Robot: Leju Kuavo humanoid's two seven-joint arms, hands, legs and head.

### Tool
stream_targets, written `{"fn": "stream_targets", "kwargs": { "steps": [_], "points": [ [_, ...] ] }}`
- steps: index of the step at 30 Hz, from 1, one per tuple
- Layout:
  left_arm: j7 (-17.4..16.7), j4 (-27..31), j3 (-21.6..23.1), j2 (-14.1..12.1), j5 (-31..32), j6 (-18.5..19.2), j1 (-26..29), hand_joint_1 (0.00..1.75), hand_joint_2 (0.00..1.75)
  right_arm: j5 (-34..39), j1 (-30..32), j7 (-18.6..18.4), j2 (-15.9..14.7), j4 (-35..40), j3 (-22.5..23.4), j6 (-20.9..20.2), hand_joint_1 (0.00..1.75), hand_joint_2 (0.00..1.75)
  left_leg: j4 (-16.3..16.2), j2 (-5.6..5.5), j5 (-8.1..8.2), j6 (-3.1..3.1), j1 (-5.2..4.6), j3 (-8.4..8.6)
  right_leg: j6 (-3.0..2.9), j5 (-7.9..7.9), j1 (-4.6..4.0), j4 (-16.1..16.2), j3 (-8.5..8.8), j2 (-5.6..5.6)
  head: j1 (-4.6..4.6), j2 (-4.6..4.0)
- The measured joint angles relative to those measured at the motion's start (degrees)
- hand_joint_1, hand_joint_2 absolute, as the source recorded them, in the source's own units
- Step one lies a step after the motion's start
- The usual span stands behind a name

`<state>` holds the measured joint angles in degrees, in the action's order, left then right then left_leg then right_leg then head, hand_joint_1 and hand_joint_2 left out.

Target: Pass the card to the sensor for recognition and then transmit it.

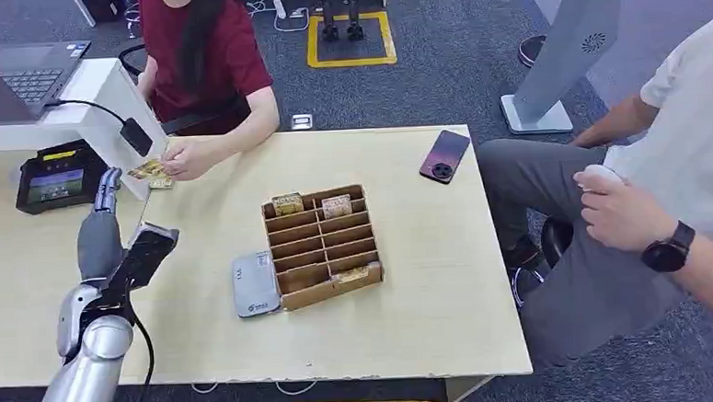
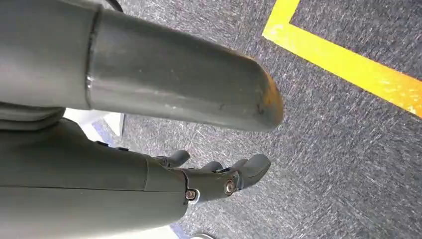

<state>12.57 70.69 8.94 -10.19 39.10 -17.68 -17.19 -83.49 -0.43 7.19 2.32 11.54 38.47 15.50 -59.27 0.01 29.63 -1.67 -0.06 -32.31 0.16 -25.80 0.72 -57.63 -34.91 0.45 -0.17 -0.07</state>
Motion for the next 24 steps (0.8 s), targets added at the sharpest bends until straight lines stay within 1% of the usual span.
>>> {"fn": "stream_targets", "kwargs": {
  "steps": [4,7,13,14,15,16,17,18,19,20,22,24],
  "points": [
    [0.0,1.2,0.1,-0.4,0.4,0.9,0.5,0.00,1.75,0.0,0.0,0.0,0.0,0.0,0.0,0.0,0.00,0.00,0.0,0.01,-0.01,0.00,0.00,0.02,-0.01,0.01,0.00,0.0,0.01,0.00,-0.04,0.00],
    [-0.2,2.0,1.1,-0.9,1.5,1.6,0.8,0.00,1.75,0.0,0.0,0.0,0.0,0.0,0.1,-0.1,0.00,0.00,0.0,0.00,-0.01,0.01,0.01,0.02,-0.01,0.01,-0.01,0.0,0.01,0.00,0.00,0.00],
    [-1.2,2.6,1.2,-1.0,3.1,1.0,0.8,0.00,1.75,0.0,-0.3,0.1,0.0,0.0,0.1,0.1,0.00,0.00,0.0,0.01,-0.01,0.00,0.01,0.01,-0.01,0.01,-0.01,0.0,0.00,0.00,0.00,0.00],
    [-1.0,2.7,1.2,-1.0,3.7,0.8,0.8,0.00,1.75,0.0,-0.3,0.0,0.0,0.0,0.1,0.2,0.00,0.00,0.0,0.00,-0.01,0.00,0.00,0.01,-0.01,0.01,0.00,0.0,0.00,0.00,0.00,0.00],
    [0.5,2.8,1.4,-1.1,4.0,1.5,0.9,0.00,1.75,0.0,-0.4,-0.1,0.0,0.0,0.1,0.2,0.00,0.00,0.0,0.00,-0.01,0.00,0.01,-0.01,-0.01,0.01,0.00,0.0,0.02,0.00,-0.02,0.00],
    [3.0,3.8,2.1,-1.7,4.0,3.0,1.6,0.00,1.75,0.3,-0.3,-0.4,0.0,0.0,0.2,0.1,0.00,0.00,0.0,0.02,0.00,0.01,0.03,-0.01,-0.01,0.01,-0.01,0.0,0.02,0.02,0.00,0.00],
    [6.4,6.9,3.7,-3.0,3.9,5.7,3.5,0.00,1.75,0.4,-0.3,-0.7,0.0,0.0,0.4,-0.1,0.00,0.00,0.0,0.09,0.04,0.04,0.02,0.04,-0.01,0.01,0.00,0.0,0.00,0.10,0.00,0.00],
    [8.3,10.0,5.4,-4.2,3.4,8.0,5.2,0.00,1.75,0.6,-0.1,-1.0,0.0,0.0,0.6,-0.4,0.00,0.00,0.0,0.12,0.07,0.01,0.01,0.06,0.00,-0.01,0.00,0.0,-0.01,0.13,-0.04,0.00],
    [8.9,13.1,7.4,-5.2,2.9,10.2,6.8,0.00,1.75,0.8,0.1,-1.0,0.0,0.0,0.9,-0.4,0.00,0.00,0.0,0.09,0.08,0.00,0.01,0.04,-0.02,-0.03,-0.01,0.0,-0.01,0.10,-0.04,0.00],
    [8.9,15.4,9.5,-5.8,2.8,11.6,8.0,0.00,1.75,0.9,0.2,-1.0,0.0,0.0,1.1,-0.5,0.00,0.00,0.0,0.02,0.08,-0.01,0.01,0.01,-0.03,-0.05,-0.01,0.0,-0.01,0.05,0.02,0.00],
    [8.9,19.5,12.9,-7.3,3.9,13.6,9.5,0.00,1.75,1.0,0.2,-0.7,0.0,0.0,1.6,-0.6,0.00,0.00,0.0,0.03,0.11,-0.05,0.01,-0.01,-0.03,-0.06,0.00,0.0,-0.02,0.04,-0.02,0.00],
    [8.9,22.2,16.9,-8.2,6.2,13.9,9.8,0.00,1.75,1.0,0.1,-0.3,0.1,0.1,1.8,-0.6,0.00,0.00,0.0,0.01,0.11,-0.06,0.00,-0.01,-0.02,-0.06,0.01,0.0,0.00,0.01,-0.02,0.00]
  ]
}}
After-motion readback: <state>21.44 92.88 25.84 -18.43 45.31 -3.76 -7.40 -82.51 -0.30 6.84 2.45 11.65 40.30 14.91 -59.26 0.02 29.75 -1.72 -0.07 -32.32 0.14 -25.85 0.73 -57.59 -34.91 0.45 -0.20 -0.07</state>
